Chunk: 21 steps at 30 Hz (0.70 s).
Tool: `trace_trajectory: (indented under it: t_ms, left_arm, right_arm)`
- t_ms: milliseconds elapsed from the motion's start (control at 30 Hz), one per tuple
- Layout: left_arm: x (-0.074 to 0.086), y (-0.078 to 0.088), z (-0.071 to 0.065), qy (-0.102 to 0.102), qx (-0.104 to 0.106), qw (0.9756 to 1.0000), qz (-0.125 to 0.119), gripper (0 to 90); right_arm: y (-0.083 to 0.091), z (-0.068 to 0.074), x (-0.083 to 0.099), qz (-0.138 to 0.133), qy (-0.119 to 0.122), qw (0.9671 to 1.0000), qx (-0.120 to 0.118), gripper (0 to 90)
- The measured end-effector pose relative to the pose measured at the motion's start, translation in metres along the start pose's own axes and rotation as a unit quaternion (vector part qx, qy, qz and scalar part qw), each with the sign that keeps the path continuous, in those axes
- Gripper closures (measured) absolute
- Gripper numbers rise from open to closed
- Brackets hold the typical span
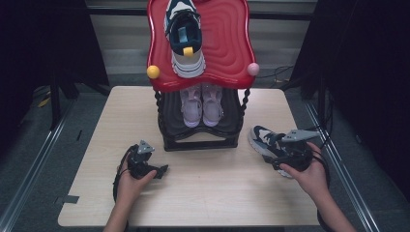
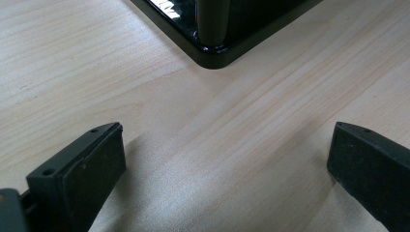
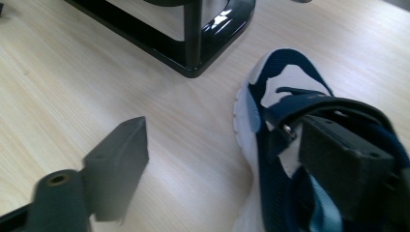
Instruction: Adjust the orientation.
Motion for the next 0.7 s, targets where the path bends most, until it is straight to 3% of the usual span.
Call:
trace_trajectory:
  t_ms: [133,233,367,400,467,533,633,700]
  left_arm:
    - [0.0,0.0,0.0,-0.001,-0.001,1.0,0.0,0.0]
    - [0.0,0.0,0.0,0.0,0.0,1.0,0.0,0.0]
    - [0.0,0.0,0.0,0.0,0.0,1.0,0.0,0.0]
    - [0.0,0.0,0.0,0.0,0.0,1.0,0.0,0.0]
    - [0.0,0.0,0.0,0.0,0.001,1.0,-0.001,0.0]
    - [0.0,0.0,0.0,-0.001,0.001,1.0,0.0,0.0]
    - [0.0,0.0,0.0,0.0,0.0,1.0,0.0,0.0]
    - [0.0,0.0,0.0,0.0,0.0,1.0,0.0,0.0]
  right_arm:
    - [0.007,-0.01,0.002,-0.001,0.013,0.9994,0.033,20.2]
    - [0.01,-0.017,0.006,0.007,-0.005,0.9994,0.032,20.9]
    - [0.005,-0.012,0.02,0.045,-0.003,0.999,0.006,29.9]
    - [0.004,-0.009,0.022,0.047,-0.006,0.9989,-0.003,33.2]
    - [0.003,-0.006,0.023,0.049,0.0,0.9988,0.001,34.1]
    - [0.003,-0.002,0.022,0.046,-0.011,0.9989,-0.003,36.9]
    - [0.002,0.005,0.019,0.043,-0.022,0.9987,-0.018,37.1]
    - [0.0,0.009,0.018,0.045,-0.016,0.9987,-0.019,36.5]
Point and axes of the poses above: each handheld gripper's, and its own axes: y roughly backward along the jaws, x roughly out of its underside, z roughly to its left, the point moved 8 cm from there along -y, roughly forward along the jaws, and after that the axes turned 8 degrees about -z, right-handed, at the moved point
